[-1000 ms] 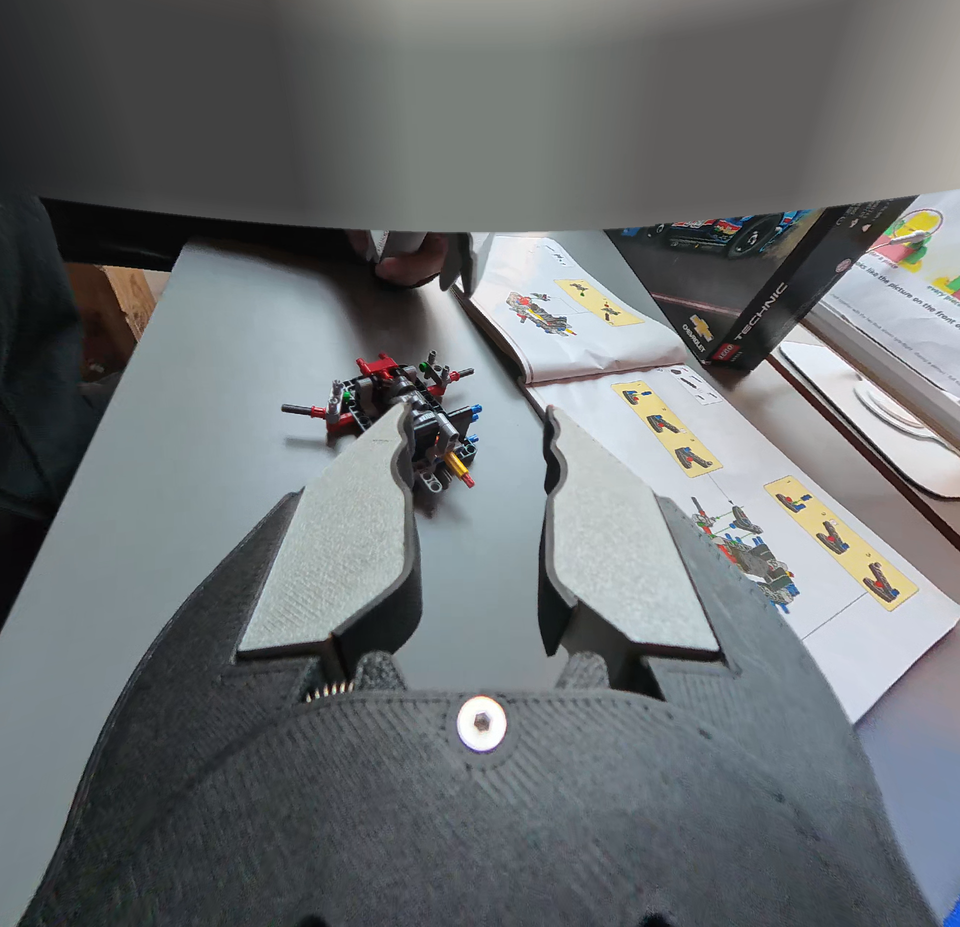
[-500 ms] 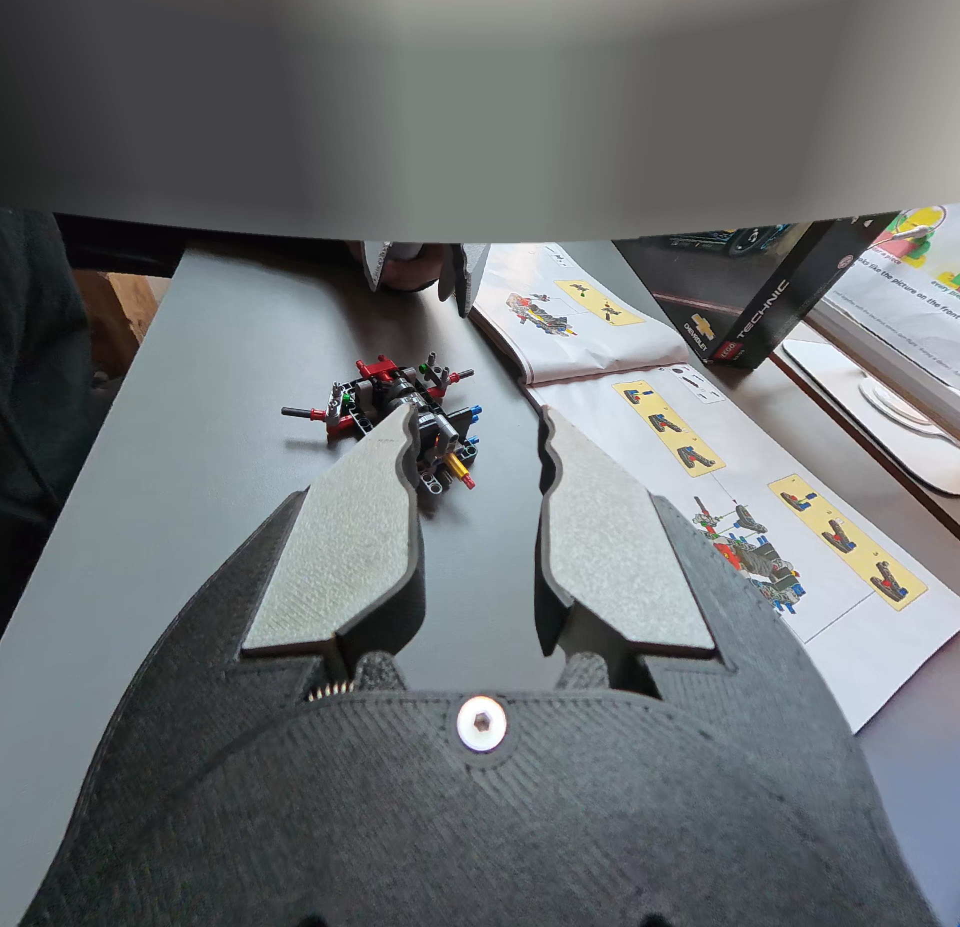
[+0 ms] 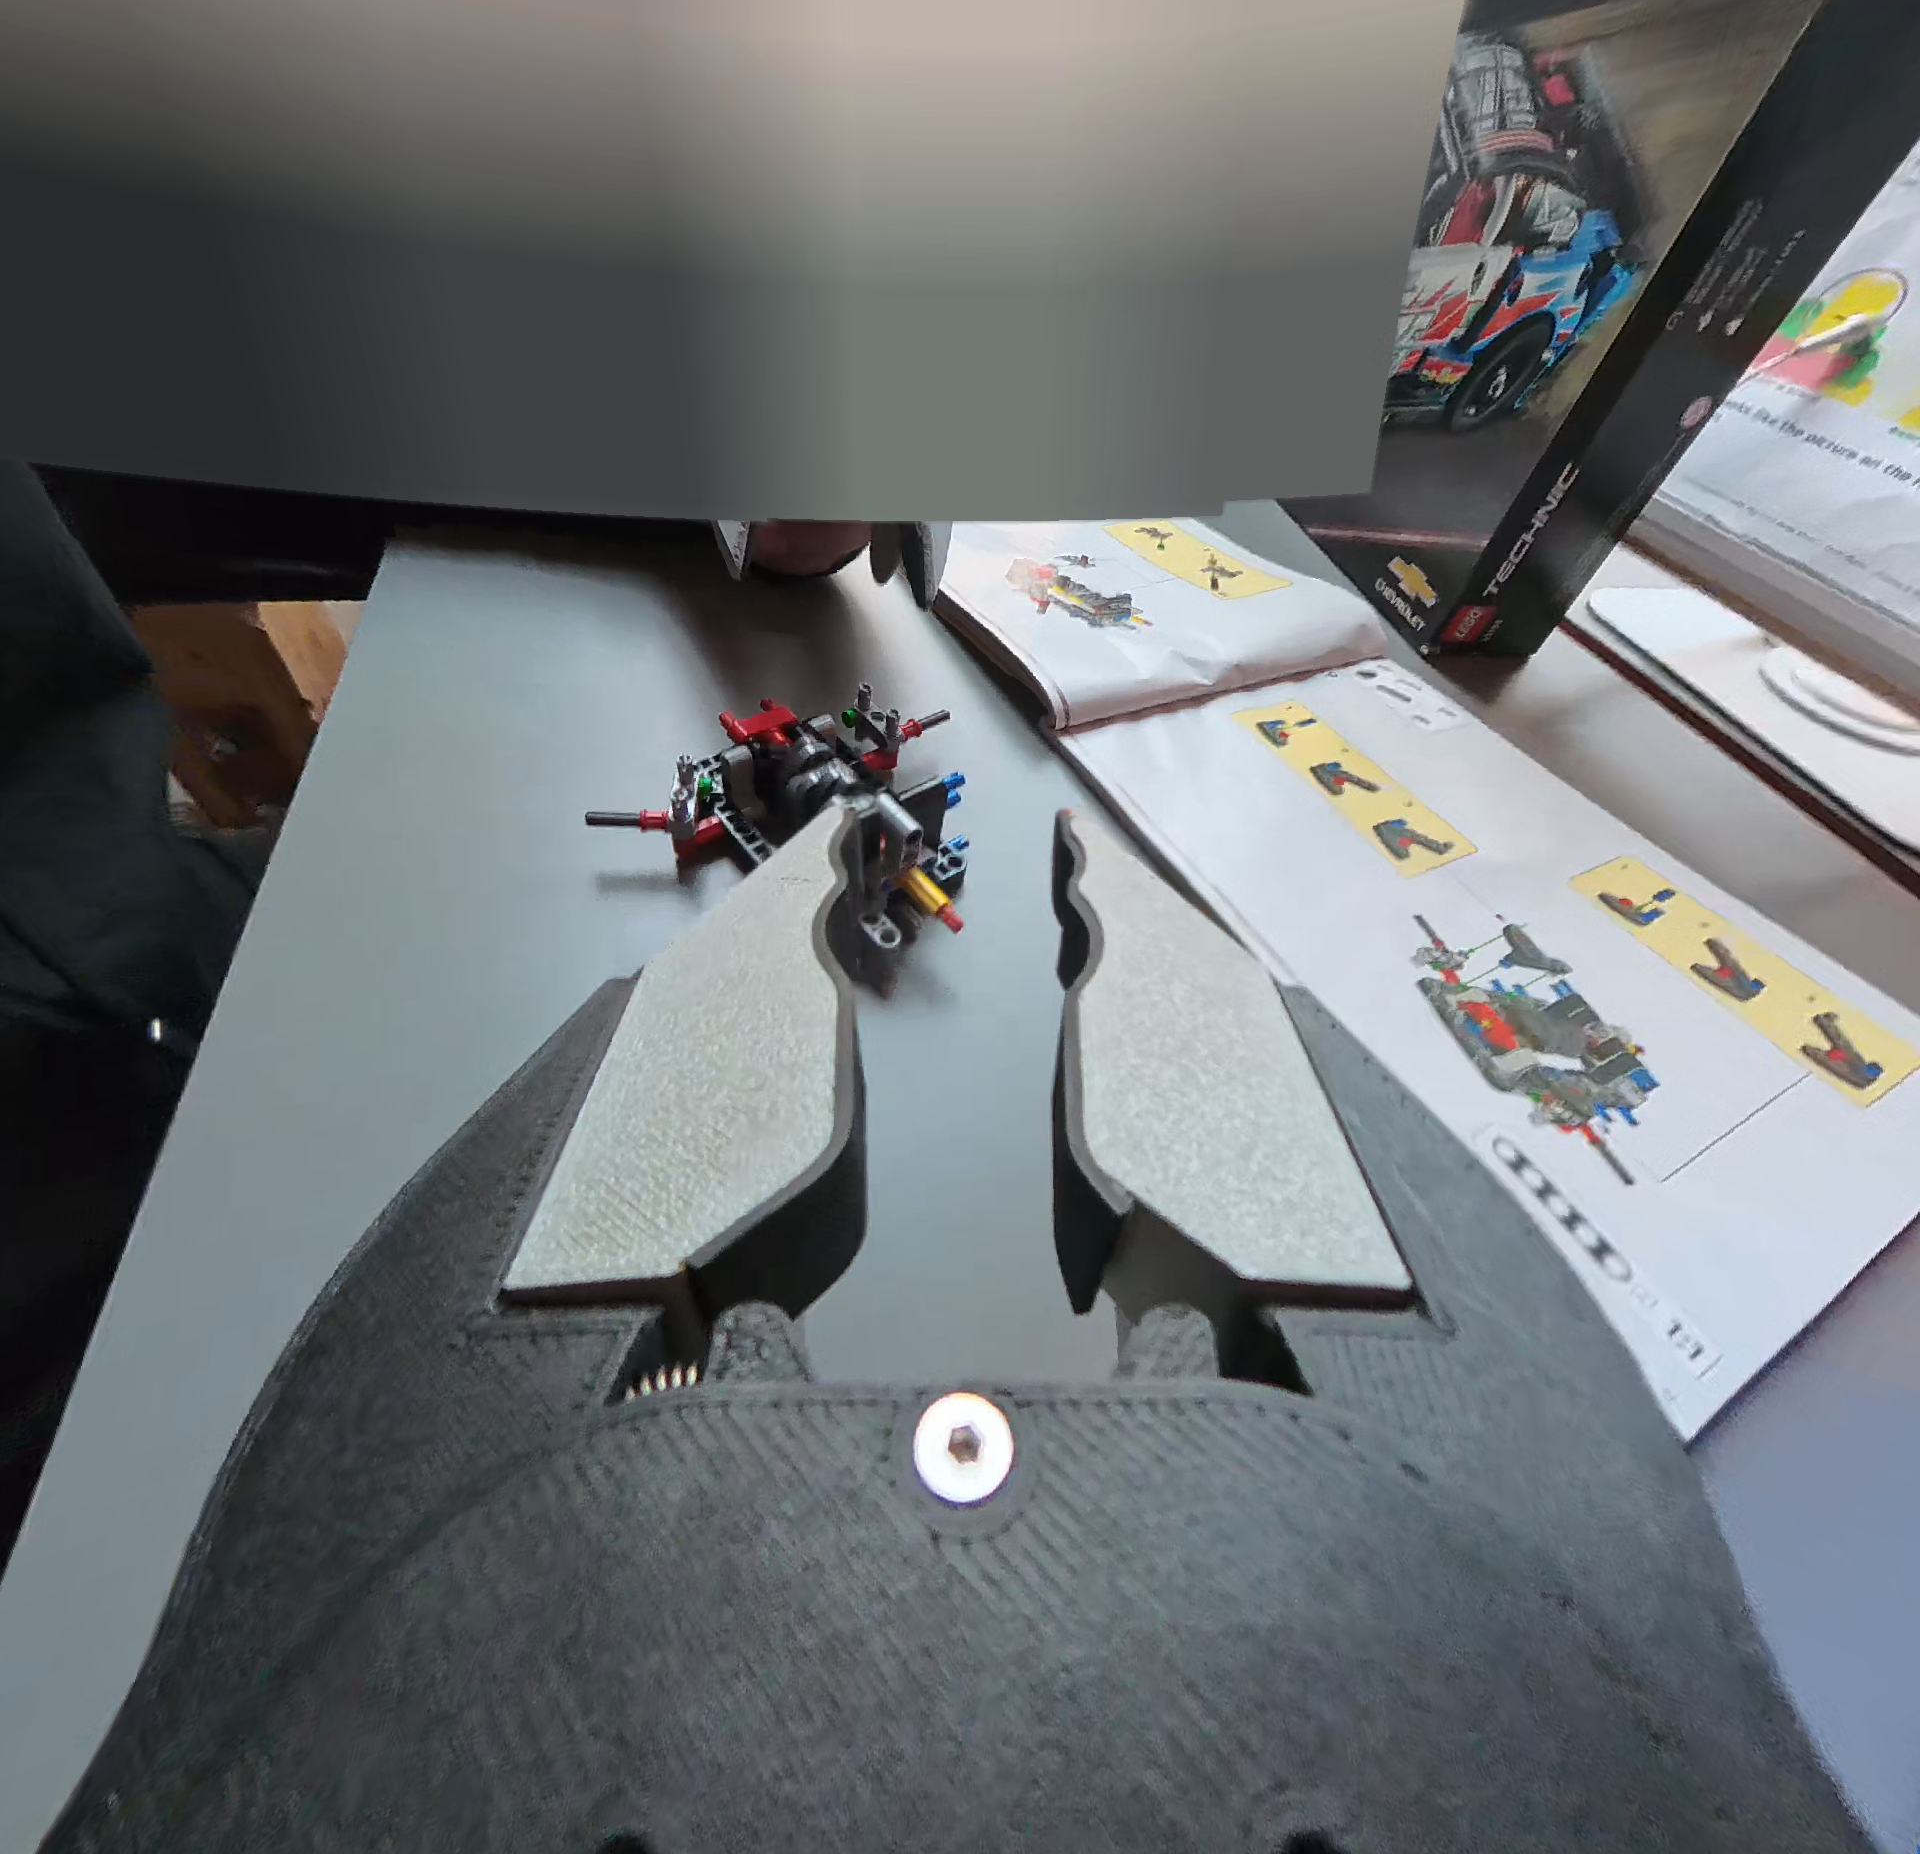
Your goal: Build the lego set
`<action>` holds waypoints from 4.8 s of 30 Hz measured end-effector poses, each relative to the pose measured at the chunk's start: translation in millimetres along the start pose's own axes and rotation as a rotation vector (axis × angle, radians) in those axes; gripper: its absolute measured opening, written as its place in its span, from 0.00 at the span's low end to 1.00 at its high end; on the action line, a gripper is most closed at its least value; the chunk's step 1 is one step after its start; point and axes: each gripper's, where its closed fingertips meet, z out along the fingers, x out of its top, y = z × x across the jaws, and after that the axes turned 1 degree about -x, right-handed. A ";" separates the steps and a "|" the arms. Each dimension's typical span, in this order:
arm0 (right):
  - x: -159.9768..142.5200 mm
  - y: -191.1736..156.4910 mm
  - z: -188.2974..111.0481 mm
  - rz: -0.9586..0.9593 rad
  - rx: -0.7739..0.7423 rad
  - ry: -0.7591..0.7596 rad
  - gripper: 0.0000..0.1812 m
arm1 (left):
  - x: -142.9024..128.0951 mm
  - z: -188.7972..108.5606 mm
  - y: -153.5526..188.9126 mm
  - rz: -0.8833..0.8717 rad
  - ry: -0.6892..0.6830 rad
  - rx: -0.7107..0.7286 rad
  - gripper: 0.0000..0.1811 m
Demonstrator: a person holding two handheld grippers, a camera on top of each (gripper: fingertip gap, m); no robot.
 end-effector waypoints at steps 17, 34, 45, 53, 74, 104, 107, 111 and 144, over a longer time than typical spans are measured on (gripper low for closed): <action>-80.4 -60.9 -8.2 -0.017 0.009 -0.456 0.10 | -8.4 5.1 1.8 0.018 -0.060 0.029 0.29; -60.6 -51.8 -7.4 -0.083 -0.008 -0.314 0.02 | -8.4 4.6 1.3 -0.015 -0.058 0.009 0.29; -54.6 -48.3 -7.9 -0.104 -0.027 -0.270 0.02 | -9.2 4.9 1.6 -0.024 -0.063 -0.001 0.28; -53.5 -48.0 -8.1 -0.101 -0.023 -0.262 0.02 | -10.2 5.6 2.0 -0.026 -0.070 -0.004 0.28; -53.8 -49.9 -8.1 -0.121 -0.021 -0.262 0.02 | -23.9 11.0 13.4 -0.082 -0.157 -0.057 0.28; -58.7 -39.5 -16.8 -0.176 -0.065 -0.274 0.02 | -53.3 -0.5 9.0 -0.125 -0.298 0.065 0.15; -59.4 -39.3 -16.5 -0.180 -0.069 -0.280 0.02 | -55.9 0.8 9.2 -0.123 -0.316 0.065 0.13; -59.7 -38.8 -16.4 -0.178 -0.072 -0.282 0.02 | -57.4 3.9 10.8 -0.109 -0.332 0.065 0.11; -38.7 -43.0 -12.7 -0.335 0.017 -0.250 0.02 | -56.4 15.6 24.1 -0.134 -0.343 -0.011 0.07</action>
